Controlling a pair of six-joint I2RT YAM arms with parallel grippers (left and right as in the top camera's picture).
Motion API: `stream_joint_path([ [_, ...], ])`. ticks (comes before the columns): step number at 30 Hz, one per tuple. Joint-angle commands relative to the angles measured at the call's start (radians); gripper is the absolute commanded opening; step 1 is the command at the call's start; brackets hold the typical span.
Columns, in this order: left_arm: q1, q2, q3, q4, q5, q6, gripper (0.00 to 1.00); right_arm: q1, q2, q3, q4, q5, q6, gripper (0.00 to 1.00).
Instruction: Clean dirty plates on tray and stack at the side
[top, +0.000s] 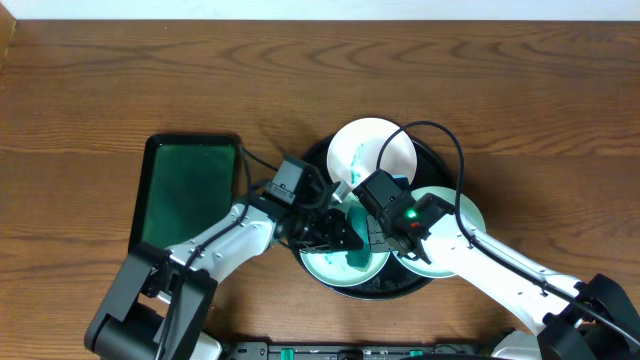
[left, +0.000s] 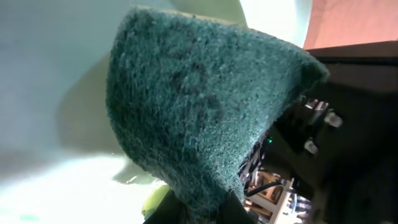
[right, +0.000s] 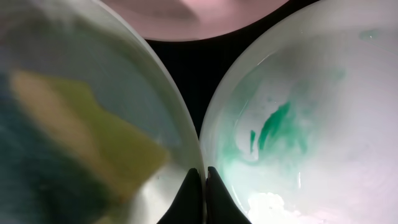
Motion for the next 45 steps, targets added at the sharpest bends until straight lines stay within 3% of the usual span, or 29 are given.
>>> stream_joint_path([
  [1,-0.023,-0.002,-0.026,0.026,-0.024,-0.066,0.07,0.02,0.006,0.017,0.0,-0.026,-0.011,0.01],
  [7,-0.027,0.0,-0.053,0.011,-0.177,-0.158,0.07,0.02,0.006,0.017,-0.003,-0.026,-0.011,0.01],
  [16,-0.026,0.003,-0.051,-0.188,-0.413,-0.168,0.07,0.02,0.006,0.017,-0.003,-0.026,-0.011,0.01],
  [26,-0.026,0.003,-0.043,-0.3,-0.55,-0.195,0.07,0.02,0.006,0.017,-0.005,-0.026,-0.011,0.01],
  [34,-0.026,0.003,-0.009,-0.297,-0.522,-0.19,0.07,0.02,0.006,0.017,-0.004,-0.027,-0.011,0.01],
  [35,-0.026,0.003,-0.007,-0.296,-0.515,-0.19,0.07,0.02,0.006,0.017,-0.003,-0.03,-0.011,0.03],
  [37,-0.026,0.003,-0.006,-0.292,-0.493,-0.186,0.07,0.021,0.006,0.017,-0.001,-0.034,-0.011,0.4],
  [41,-0.026,0.003,-0.006,-0.283,-0.449,-0.175,0.07,0.021,0.006,0.016,0.032,-0.077,-0.012,0.63],
  [43,-0.026,0.003,-0.006,-0.276,-0.438,-0.175,0.07,0.022,0.006,0.016,0.058,-0.1,-0.011,0.59],
  [45,-0.027,0.003,-0.006,-0.27,-0.43,-0.175,0.07,0.024,0.006,0.016,0.079,-0.105,-0.011,0.41],
])
